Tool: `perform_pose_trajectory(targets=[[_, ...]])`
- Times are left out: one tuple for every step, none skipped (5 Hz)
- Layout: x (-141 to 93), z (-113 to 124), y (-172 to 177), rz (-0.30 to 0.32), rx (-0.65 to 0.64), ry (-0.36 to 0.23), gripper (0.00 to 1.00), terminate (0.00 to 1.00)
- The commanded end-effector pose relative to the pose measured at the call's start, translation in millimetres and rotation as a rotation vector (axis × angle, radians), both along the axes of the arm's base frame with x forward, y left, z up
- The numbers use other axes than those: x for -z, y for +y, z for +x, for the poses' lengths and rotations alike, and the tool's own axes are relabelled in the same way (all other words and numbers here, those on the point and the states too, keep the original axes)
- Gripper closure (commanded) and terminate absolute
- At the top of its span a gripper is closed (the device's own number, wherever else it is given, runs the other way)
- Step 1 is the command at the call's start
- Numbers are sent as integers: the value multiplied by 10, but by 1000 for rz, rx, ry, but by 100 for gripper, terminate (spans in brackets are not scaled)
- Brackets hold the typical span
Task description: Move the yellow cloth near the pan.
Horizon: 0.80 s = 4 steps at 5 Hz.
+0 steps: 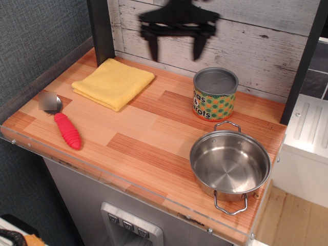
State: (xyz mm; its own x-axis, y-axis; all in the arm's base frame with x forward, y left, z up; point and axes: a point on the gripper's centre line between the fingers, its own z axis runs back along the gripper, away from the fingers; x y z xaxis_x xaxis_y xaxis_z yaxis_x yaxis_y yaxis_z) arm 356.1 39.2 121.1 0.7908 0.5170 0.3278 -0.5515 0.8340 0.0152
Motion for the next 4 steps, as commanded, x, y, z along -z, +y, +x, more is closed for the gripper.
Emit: perform_pose_trajectory(targets=[[-119, -219, 470, 11, -174, 26, 0, 0], [-37, -266, 675, 8, -219, 49, 0, 0], [111, -227, 880, 42, -178, 92, 100, 0], [295, -94, 1009, 80, -45, 104, 100, 0]])
